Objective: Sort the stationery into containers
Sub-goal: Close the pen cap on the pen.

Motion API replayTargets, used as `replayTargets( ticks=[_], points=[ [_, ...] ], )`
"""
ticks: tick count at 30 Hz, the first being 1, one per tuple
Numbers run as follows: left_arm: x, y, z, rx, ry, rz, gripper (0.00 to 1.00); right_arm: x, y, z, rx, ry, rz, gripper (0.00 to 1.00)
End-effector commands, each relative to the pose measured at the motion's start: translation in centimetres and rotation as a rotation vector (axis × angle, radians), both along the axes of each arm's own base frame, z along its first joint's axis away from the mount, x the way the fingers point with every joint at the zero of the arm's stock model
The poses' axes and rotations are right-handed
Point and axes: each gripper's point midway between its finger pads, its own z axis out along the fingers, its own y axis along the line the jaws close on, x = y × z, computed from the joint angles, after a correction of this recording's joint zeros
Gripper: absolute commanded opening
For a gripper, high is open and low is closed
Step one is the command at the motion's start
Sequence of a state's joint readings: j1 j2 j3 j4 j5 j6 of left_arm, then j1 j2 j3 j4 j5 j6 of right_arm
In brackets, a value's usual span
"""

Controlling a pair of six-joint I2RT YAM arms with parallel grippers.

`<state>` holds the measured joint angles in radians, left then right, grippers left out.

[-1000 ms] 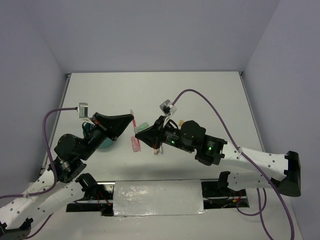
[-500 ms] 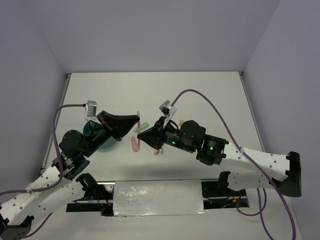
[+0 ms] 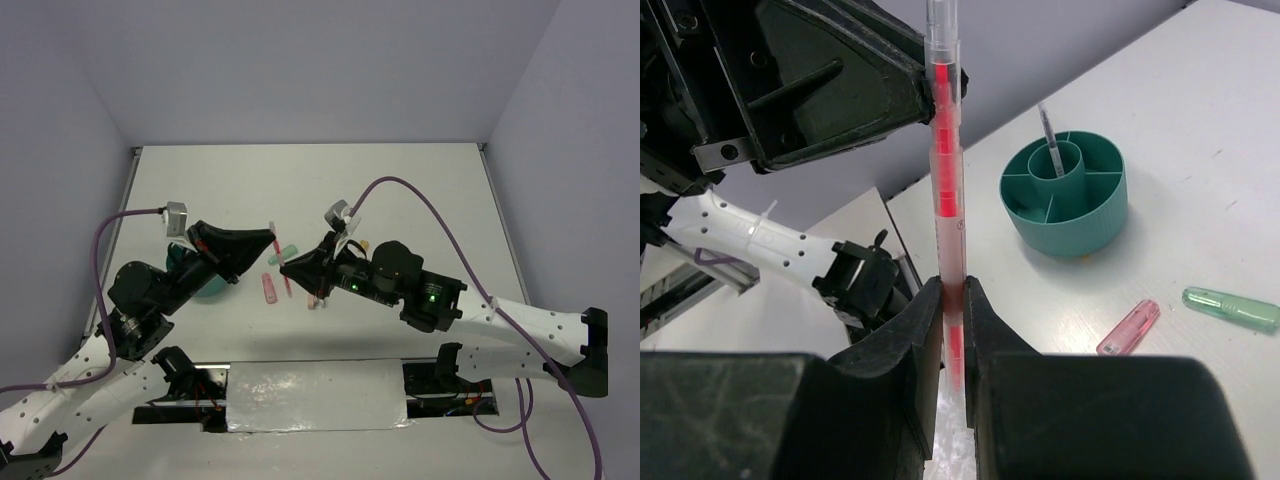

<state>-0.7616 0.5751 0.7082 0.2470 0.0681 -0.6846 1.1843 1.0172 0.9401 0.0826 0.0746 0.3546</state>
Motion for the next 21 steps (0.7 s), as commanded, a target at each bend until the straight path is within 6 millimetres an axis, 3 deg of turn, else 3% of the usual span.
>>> replayTargets(
  ticks=[1, 10, 21],
  points=[
    [-1.1, -1.3, -4.4, 0.175, 0.06, -0.091, 0.0, 0.7, -2.6, 9.9, 0.296, -0.148, -0.073, 0.0],
    [-1.2, -1.4, -3.8, 0.139, 0.053, -0.101, 0.2, 0.1, -2.2, 9.8, 0.296, -0.168, -0.033, 0.0],
    [-1.6, -1.4, -2.3, 0.107, 0.024, -0.114, 0.3, -0.2, -2.1, 10.0, 0.308, -0.18, -0.014, 0.0]
  ],
)
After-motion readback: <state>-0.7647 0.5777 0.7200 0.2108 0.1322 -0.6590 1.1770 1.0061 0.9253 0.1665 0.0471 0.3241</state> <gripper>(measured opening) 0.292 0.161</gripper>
